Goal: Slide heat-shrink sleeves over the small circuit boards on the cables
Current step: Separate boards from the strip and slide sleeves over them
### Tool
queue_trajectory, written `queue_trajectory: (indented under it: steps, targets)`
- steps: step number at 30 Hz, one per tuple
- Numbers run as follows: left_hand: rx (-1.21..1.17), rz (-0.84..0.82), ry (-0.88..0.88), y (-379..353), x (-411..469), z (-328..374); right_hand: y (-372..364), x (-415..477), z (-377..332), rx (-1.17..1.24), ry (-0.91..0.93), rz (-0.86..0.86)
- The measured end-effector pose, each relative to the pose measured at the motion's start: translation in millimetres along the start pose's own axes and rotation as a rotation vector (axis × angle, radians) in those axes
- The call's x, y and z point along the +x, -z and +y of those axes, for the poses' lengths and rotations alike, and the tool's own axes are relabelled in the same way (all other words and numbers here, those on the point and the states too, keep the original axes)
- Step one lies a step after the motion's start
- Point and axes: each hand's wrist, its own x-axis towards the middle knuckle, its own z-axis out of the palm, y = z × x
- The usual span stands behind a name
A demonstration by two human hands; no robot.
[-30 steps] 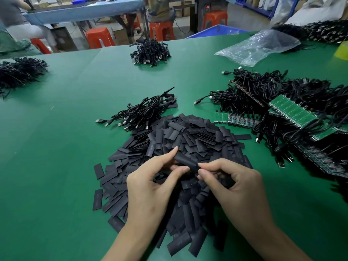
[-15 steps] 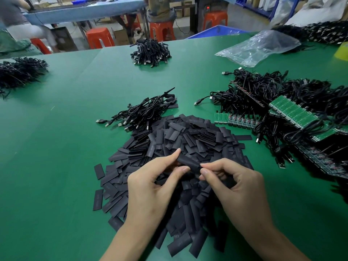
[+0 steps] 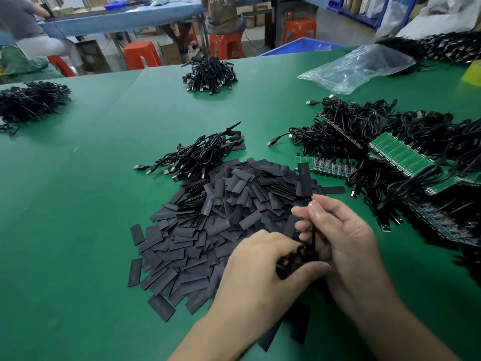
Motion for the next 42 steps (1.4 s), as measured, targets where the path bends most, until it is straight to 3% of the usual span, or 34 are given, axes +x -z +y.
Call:
queue_trajectory:
  steps: [7, 17, 20, 24, 34, 37, 42]
  targets:
    - [-0.228, 0.005, 0.08, 23.5, 16.8, 0.5, 4.6, 9.2, -0.9, 0.027, -0.039, -0.006]
    - [0.558, 0.342, 0.157, 110.8, 146.9, -84.3, 6.0, 12.6, -1.0, -0.086, -0.028, 0.009]
    - [0.739, 0.242, 0.212, 111.2, 164.5, -109.1, 7.7, 12.7, -0.6, -0.106, -0.018, -0.003]
    - [0.79, 0.115, 0.279, 105.5, 171.3, -124.0, 9.2, 12.6, 0.4, -0.121, -0.014, -0.019]
    - [0.893, 0.095, 0.312, 110.8, 183.7, -122.1, 10.4, 13.4, 3.2, -0.158, 0.035, -0.023]
    - [0.817, 0.152, 0.128, 86.4, 175.3, -87.3, 9.4, 12.6, 4.6, -0.215, 0.095, 0.012]
    - [0.309, -0.032, -0.155, 12.1, 152.0, -1.1, 10.0, 18.2, 7.0, -0.265, 0.179, 0.183]
